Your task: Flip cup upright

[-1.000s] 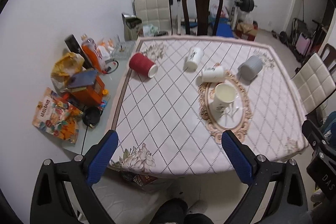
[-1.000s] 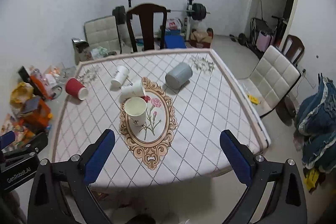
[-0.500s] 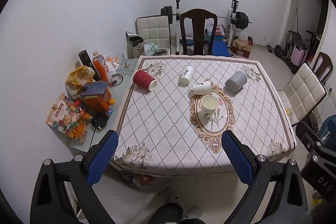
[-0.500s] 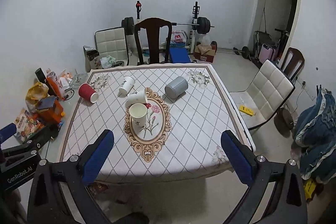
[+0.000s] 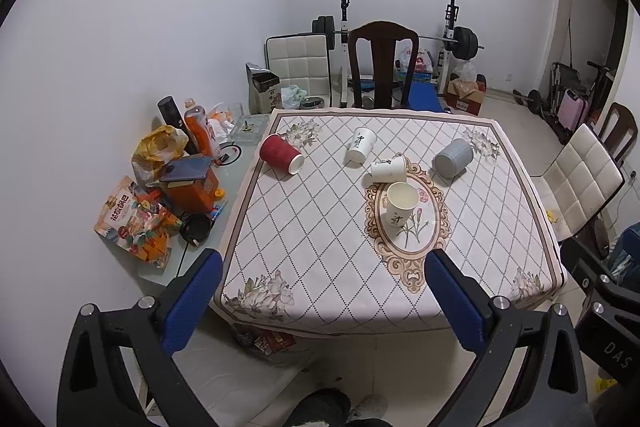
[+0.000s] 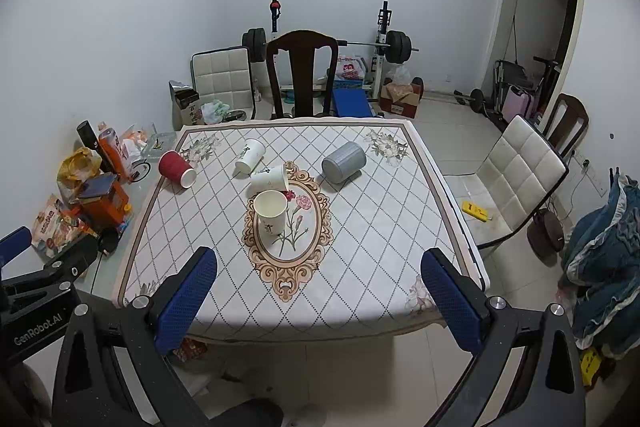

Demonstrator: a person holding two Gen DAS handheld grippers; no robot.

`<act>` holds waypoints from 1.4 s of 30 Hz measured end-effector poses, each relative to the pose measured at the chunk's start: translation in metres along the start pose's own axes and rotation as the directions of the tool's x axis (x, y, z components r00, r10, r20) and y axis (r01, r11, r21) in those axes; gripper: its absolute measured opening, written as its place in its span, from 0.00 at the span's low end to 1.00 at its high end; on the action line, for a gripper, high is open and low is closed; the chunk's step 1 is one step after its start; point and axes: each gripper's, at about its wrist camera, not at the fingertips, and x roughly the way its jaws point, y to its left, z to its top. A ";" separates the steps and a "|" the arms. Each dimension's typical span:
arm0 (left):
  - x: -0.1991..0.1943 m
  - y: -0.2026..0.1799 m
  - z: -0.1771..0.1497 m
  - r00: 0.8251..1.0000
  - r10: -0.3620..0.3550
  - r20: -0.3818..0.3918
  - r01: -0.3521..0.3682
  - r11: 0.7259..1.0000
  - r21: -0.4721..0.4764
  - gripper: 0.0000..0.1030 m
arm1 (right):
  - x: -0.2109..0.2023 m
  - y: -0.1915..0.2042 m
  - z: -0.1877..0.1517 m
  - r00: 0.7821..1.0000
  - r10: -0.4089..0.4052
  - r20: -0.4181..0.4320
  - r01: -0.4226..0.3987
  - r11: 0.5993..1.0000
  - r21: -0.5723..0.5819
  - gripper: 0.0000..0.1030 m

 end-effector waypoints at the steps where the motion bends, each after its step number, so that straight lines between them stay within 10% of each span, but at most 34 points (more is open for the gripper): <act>1: -0.001 0.001 0.000 1.000 0.002 0.000 -0.002 1.000 -0.001 1.00 | 0.000 0.000 0.000 1.000 0.002 0.000 -0.002 1.000 0.000 1.00; 42: 0.001 0.014 0.003 1.000 0.023 0.003 -0.023 1.000 -0.021 1.00 | 0.000 0.013 -0.003 1.000 0.005 -0.008 -0.005 1.000 -0.015 1.00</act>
